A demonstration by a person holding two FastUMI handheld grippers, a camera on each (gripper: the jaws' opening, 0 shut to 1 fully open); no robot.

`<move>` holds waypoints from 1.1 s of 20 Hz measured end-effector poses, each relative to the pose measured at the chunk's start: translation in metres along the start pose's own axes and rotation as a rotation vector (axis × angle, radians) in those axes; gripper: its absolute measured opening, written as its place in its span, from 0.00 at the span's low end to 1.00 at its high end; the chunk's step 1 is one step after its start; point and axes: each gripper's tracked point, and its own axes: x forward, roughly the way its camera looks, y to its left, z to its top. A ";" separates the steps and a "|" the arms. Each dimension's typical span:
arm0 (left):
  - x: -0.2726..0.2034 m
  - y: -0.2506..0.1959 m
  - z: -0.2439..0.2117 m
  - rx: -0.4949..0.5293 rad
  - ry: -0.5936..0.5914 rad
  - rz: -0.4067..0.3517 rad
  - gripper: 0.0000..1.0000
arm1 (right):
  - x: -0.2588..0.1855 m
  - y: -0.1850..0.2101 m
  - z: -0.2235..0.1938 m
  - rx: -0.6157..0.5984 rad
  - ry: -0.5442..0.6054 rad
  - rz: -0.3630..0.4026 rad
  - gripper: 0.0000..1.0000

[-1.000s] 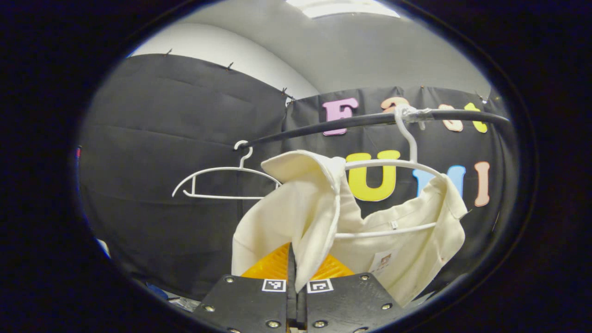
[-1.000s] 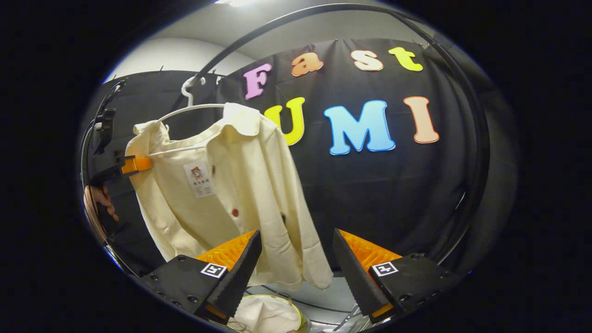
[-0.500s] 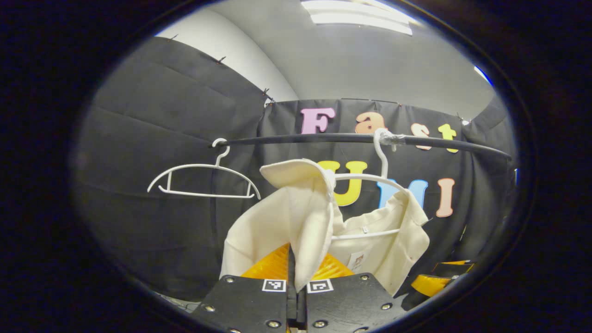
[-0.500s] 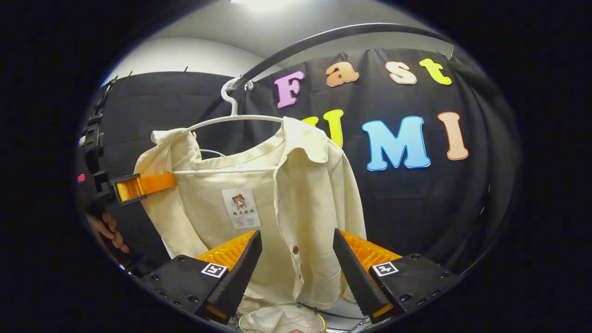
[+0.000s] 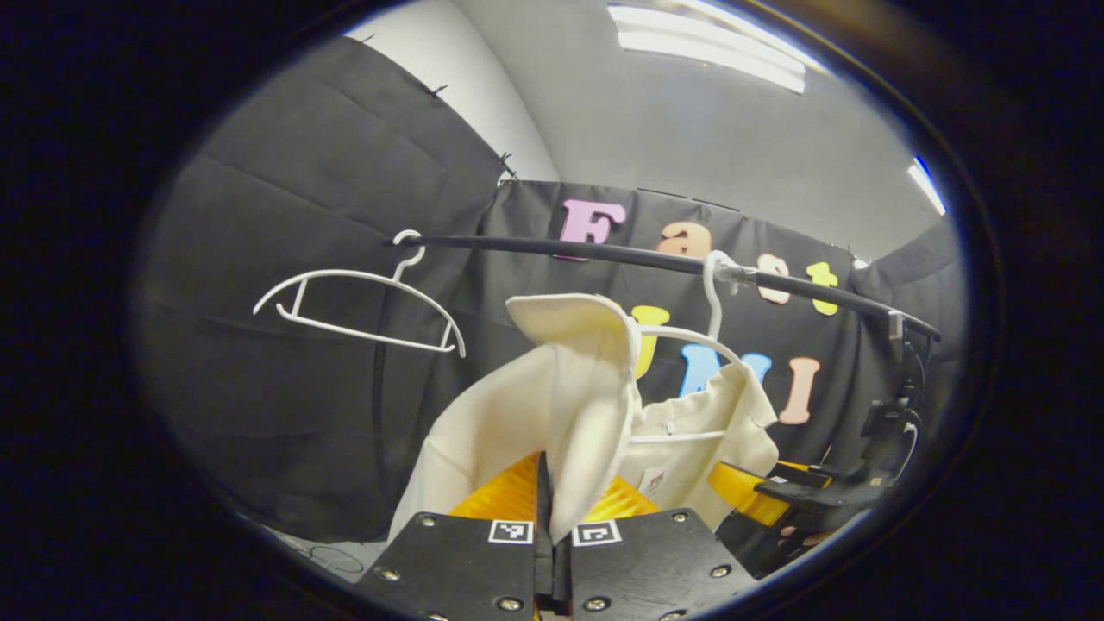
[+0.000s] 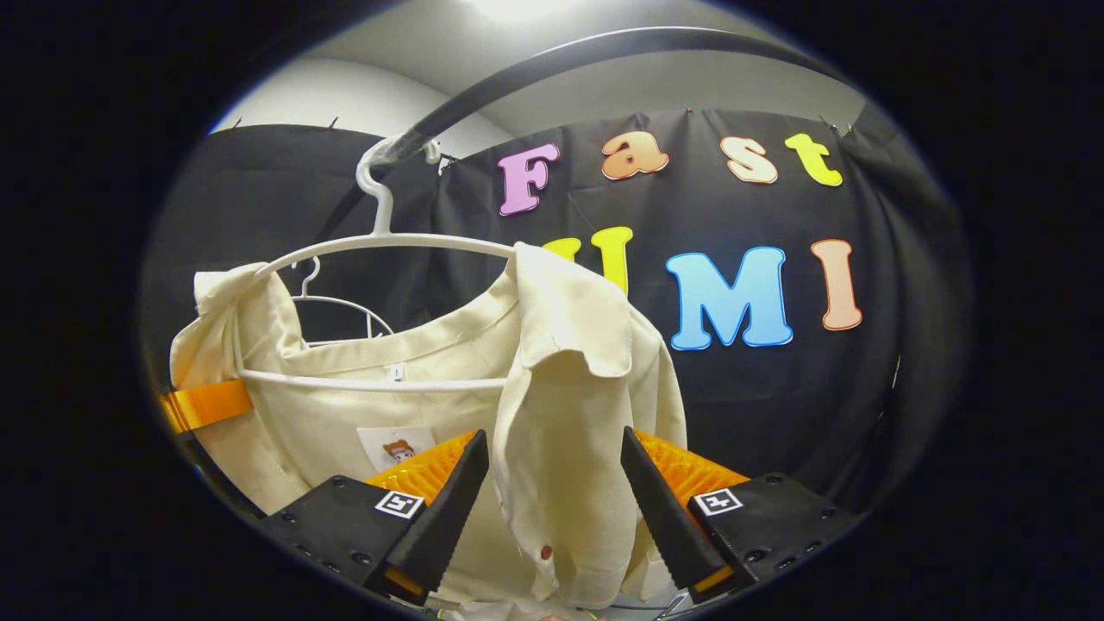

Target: Grasp the clothes on the hanger with both hands and then place them into the laundry hamper below.

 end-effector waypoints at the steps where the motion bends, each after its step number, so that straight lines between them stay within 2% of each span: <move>1: -0.001 0.001 -0.001 0.012 0.000 0.002 0.01 | -0.003 -0.002 0.003 -0.004 -0.010 -0.018 0.98; 5: -0.006 0.001 -0.003 0.012 -0.002 -0.006 0.01 | 0.006 -0.005 0.010 -0.022 -0.040 -0.052 0.98; 8: -0.007 0.002 -0.003 0.005 -0.003 -0.012 0.01 | 0.027 -0.010 0.000 -0.040 -0.003 -0.045 0.98; 13: -0.005 0.002 -0.006 -0.002 0.000 -0.007 0.01 | 0.035 -0.015 -0.009 -0.036 0.032 -0.041 0.98; 14: -0.007 0.002 -0.006 0.000 0.001 -0.005 0.01 | 0.037 -0.013 -0.010 -0.029 0.037 -0.026 0.93; 19: -0.007 0.002 -0.005 0.005 -0.001 -0.012 0.01 | 0.042 -0.020 -0.012 0.001 0.032 -0.006 0.22; 20: -0.007 0.005 -0.004 0.006 0.001 -0.009 0.01 | 0.042 -0.017 -0.011 0.015 0.025 0.020 0.12; 22: -0.008 0.009 -0.002 0.013 0.002 0.005 0.01 | 0.042 -0.018 -0.008 0.009 0.020 0.034 0.09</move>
